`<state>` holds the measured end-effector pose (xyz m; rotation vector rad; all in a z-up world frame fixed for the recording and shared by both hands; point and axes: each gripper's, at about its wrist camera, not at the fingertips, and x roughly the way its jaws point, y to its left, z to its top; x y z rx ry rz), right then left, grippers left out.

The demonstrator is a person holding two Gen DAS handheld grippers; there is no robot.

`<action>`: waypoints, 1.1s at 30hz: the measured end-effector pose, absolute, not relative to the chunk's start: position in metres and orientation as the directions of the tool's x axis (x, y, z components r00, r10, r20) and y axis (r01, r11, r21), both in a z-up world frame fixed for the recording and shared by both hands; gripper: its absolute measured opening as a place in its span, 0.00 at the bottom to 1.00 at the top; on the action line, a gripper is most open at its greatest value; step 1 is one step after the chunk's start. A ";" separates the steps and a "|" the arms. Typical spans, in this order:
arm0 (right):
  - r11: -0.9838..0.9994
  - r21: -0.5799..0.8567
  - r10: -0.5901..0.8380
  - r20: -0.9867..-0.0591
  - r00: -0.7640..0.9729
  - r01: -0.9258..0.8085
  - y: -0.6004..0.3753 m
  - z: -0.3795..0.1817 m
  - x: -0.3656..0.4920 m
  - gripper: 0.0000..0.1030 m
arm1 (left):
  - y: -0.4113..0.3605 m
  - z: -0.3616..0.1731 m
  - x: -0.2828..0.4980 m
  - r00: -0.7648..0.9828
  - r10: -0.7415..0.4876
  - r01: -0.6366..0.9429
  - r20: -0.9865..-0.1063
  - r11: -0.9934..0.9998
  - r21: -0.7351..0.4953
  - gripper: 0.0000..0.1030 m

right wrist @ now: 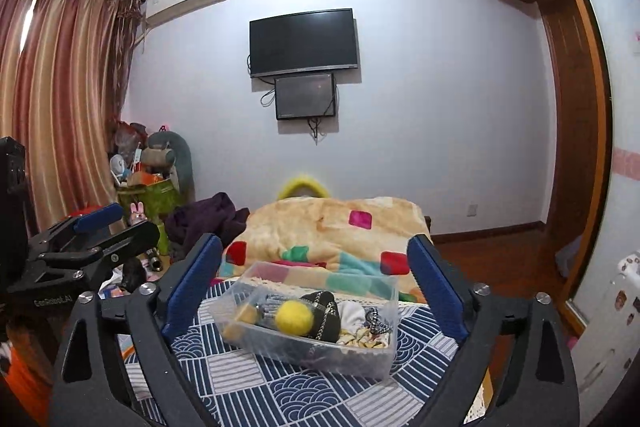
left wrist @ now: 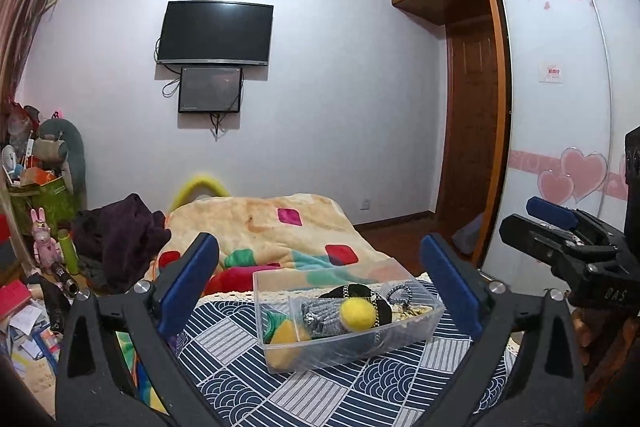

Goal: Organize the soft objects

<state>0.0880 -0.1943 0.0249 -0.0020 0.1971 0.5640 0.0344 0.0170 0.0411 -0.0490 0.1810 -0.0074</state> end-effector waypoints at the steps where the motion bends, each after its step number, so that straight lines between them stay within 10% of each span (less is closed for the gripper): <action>1: 0.847 0.051 0.529 -0.182 0.829 -0.529 -0.195 0.024 0.085 0.97 | 0.017 0.041 0.034 0.984 -0.011 0.002 -0.178 0.999 -0.048 0.99; 33: 0.841 0.105 0.540 -0.180 0.822 -0.530 -0.207 0.022 0.085 1.00 | 0.009 0.038 0.031 0.982 -0.009 0.003 -0.186 0.999 -0.032 1.00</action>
